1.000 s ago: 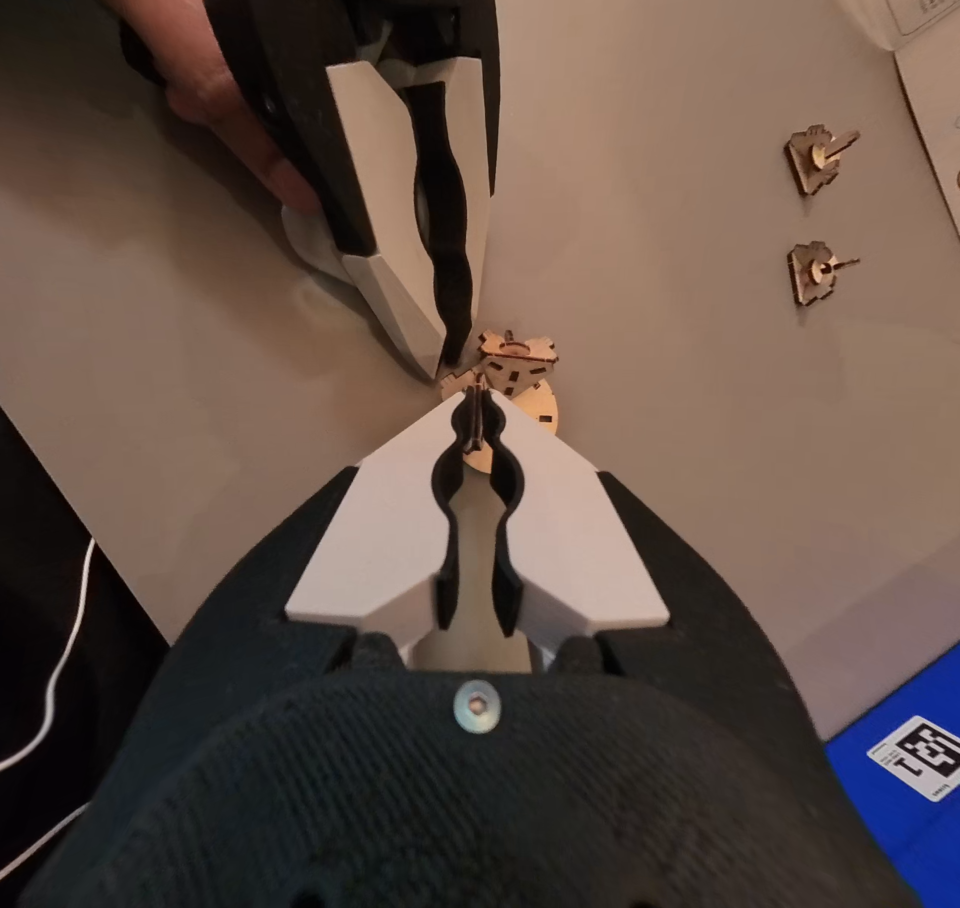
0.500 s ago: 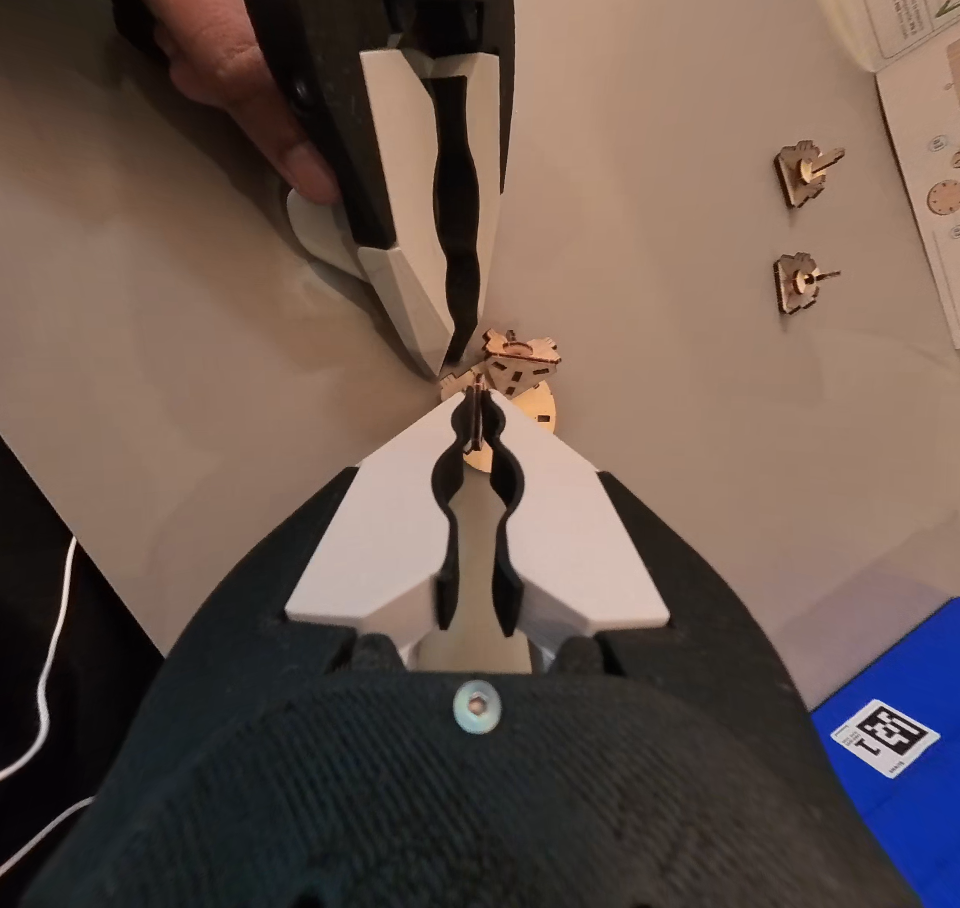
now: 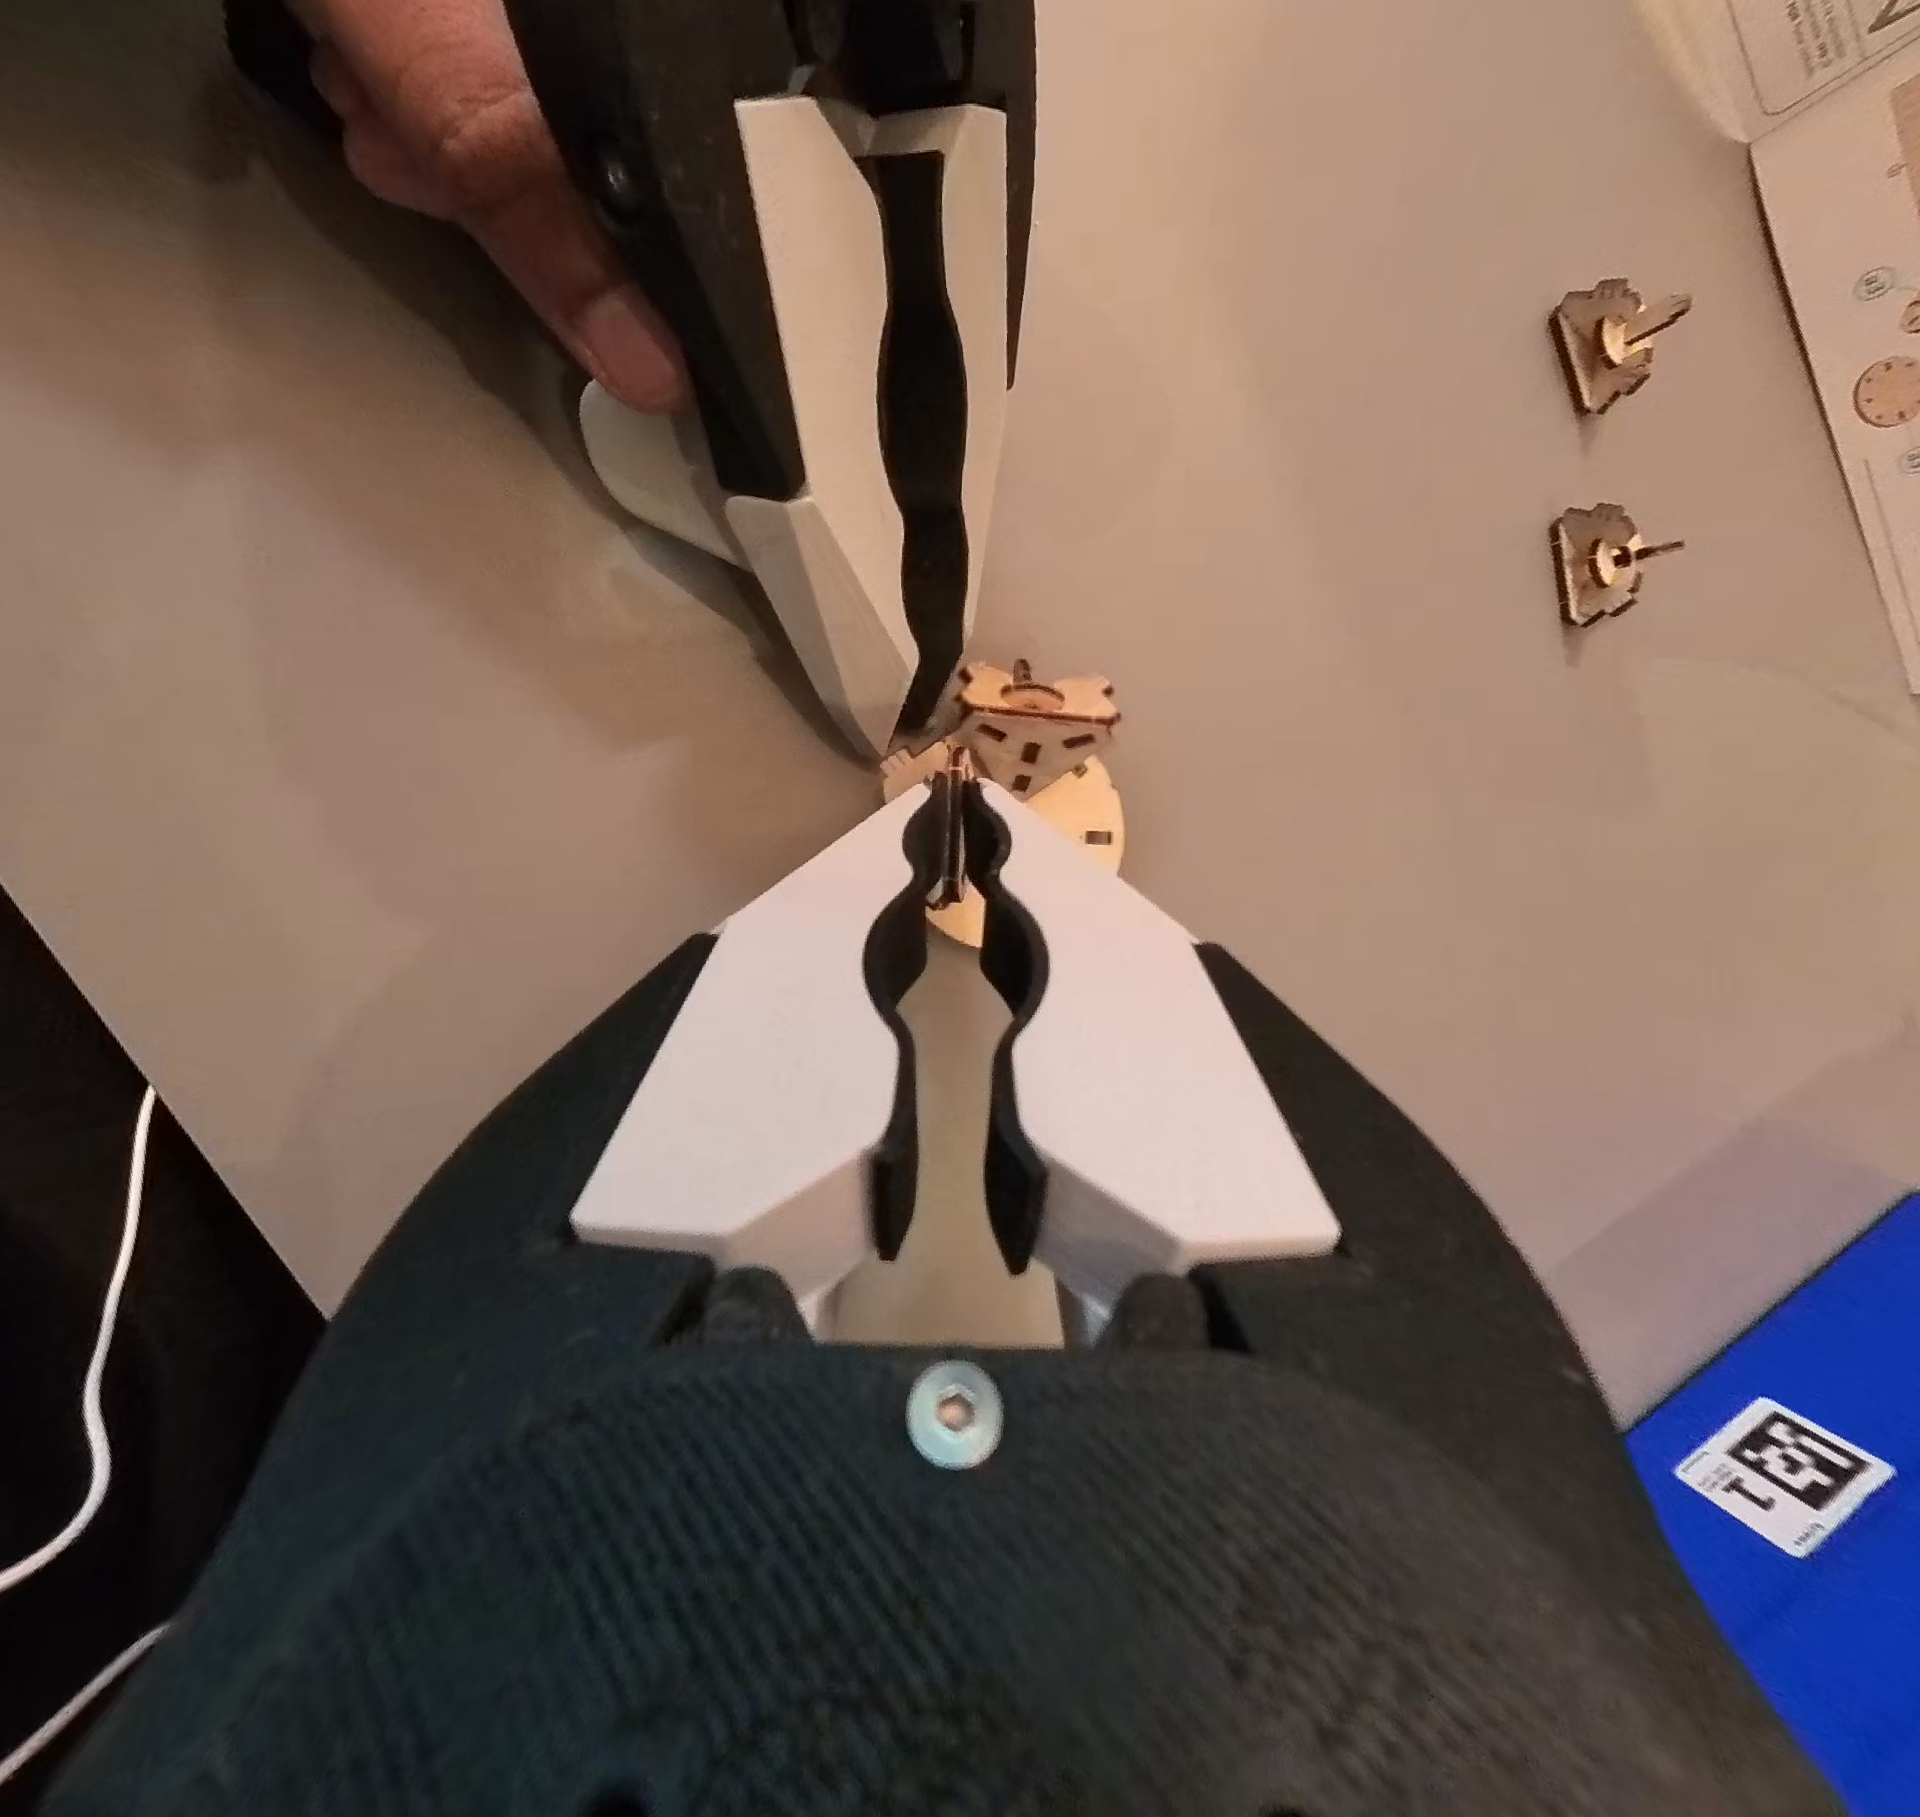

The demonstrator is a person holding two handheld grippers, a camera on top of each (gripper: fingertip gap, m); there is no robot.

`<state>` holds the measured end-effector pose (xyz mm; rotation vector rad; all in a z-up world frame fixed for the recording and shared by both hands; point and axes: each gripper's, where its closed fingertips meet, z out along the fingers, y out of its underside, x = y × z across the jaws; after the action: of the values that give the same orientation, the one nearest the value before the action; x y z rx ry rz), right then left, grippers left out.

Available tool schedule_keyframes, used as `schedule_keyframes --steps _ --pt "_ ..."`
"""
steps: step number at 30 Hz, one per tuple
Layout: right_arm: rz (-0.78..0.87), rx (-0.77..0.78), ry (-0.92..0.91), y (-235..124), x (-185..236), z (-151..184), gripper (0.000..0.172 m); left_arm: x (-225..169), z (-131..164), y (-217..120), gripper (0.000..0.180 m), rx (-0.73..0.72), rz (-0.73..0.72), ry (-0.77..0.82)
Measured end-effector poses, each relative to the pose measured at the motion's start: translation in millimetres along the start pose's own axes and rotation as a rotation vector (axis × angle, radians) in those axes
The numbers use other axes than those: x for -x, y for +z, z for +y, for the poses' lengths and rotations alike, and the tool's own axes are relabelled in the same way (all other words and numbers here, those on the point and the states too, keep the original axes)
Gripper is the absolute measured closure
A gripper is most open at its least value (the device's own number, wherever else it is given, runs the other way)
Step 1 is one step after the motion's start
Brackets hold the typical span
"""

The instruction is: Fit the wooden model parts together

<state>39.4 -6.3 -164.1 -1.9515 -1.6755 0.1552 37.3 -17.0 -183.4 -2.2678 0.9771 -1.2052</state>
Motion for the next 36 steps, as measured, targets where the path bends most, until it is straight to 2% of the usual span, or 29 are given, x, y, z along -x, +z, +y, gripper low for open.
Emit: schedule_keyframes --steps 22,30,36 --pt "0.002 -0.046 -0.011 -0.1 0.3 0.0 0.171 -0.3 0.6 0.1 0.171 0.003 -0.004 0.001" --pt "-0.027 -0.067 0.005 -0.4 -0.8 0.0 0.171 4.0 -0.7 -4.3 0.163 -0.003 -0.027 0.005" --pt "-0.046 -0.086 0.01 -1.6 -1.1 0.7 0.166 -2.5 -0.4 -4.2 0.161 -0.001 0.015 0.005"
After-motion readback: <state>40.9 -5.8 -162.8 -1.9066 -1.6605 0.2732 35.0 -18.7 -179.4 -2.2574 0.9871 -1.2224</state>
